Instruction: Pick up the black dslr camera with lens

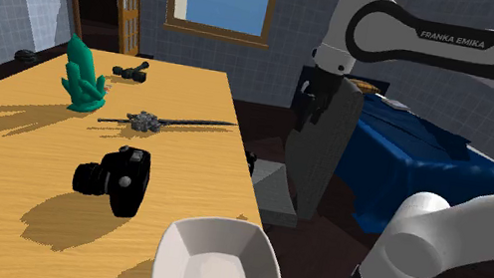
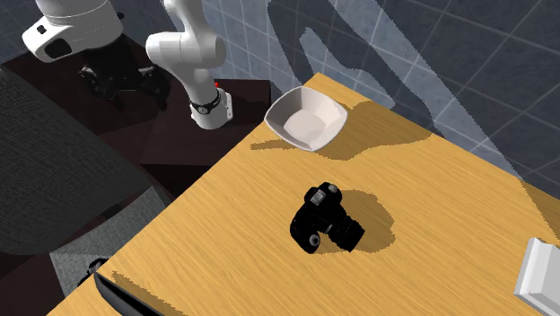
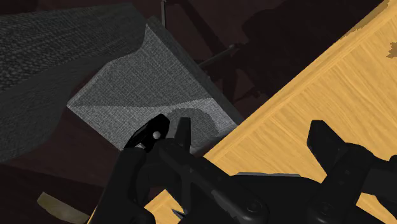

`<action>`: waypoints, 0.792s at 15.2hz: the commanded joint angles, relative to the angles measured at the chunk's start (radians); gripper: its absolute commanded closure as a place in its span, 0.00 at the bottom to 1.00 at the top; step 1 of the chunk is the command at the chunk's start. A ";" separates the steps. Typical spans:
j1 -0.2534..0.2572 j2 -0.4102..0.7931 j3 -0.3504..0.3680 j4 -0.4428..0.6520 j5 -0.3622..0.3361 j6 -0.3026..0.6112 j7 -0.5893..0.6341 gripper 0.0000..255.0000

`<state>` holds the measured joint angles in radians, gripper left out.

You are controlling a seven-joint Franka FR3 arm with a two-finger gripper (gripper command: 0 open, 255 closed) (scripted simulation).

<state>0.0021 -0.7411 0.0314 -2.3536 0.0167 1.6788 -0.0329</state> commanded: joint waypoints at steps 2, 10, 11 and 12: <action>0.011 0.030 0.009 0.013 0.004 0.020 -0.007 0.00; 0.089 0.265 0.085 0.145 0.023 0.152 -0.059 0.00; 0.097 0.294 0.095 0.164 0.024 0.165 -0.065 0.00; 0.105 0.323 0.105 0.184 0.023 0.178 -0.071 0.00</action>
<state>0.0987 -0.4555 0.1254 -2.1971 0.0402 1.8431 -0.0977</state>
